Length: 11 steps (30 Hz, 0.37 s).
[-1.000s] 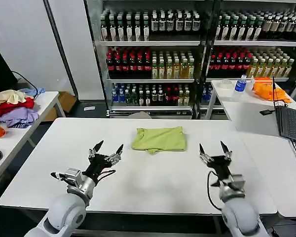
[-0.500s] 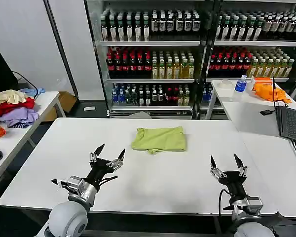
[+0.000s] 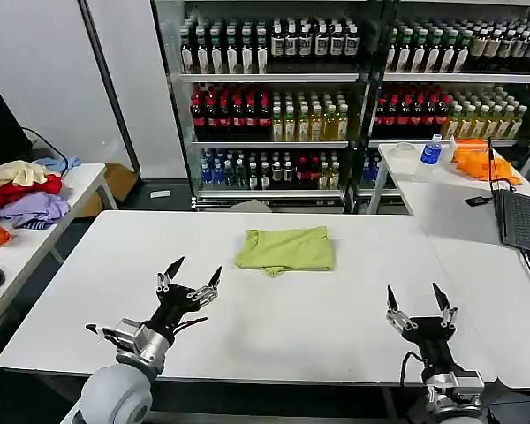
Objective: Fold and organize the clothes.
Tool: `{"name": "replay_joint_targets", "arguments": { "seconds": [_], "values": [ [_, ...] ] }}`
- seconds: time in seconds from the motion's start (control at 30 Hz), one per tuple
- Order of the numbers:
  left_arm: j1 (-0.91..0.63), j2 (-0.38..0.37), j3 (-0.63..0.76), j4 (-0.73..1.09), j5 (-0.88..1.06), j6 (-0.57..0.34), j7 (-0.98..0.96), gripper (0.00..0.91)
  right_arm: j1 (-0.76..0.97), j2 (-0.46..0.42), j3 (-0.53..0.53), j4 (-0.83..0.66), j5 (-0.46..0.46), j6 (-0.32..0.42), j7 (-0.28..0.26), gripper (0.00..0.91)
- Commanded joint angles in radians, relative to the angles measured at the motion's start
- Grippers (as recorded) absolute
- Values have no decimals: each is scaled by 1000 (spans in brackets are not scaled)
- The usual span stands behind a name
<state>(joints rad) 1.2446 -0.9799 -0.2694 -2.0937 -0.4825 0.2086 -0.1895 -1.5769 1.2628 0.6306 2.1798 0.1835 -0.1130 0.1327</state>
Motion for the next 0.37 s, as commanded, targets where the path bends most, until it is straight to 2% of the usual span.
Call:
{"name": "replay_joint_targets", "arguments": {
  "seconds": [0.03, 0.37],
  "values": [
    [9, 12, 2, -5, 4, -7, -2, 907, -42, 18, 23, 46, -23, -2, -2, 907],
    [1, 12, 7, -1, 3, -6, -1, 907, -46, 28, 21, 57, -31, -3, 6, 907]
  ]
}}
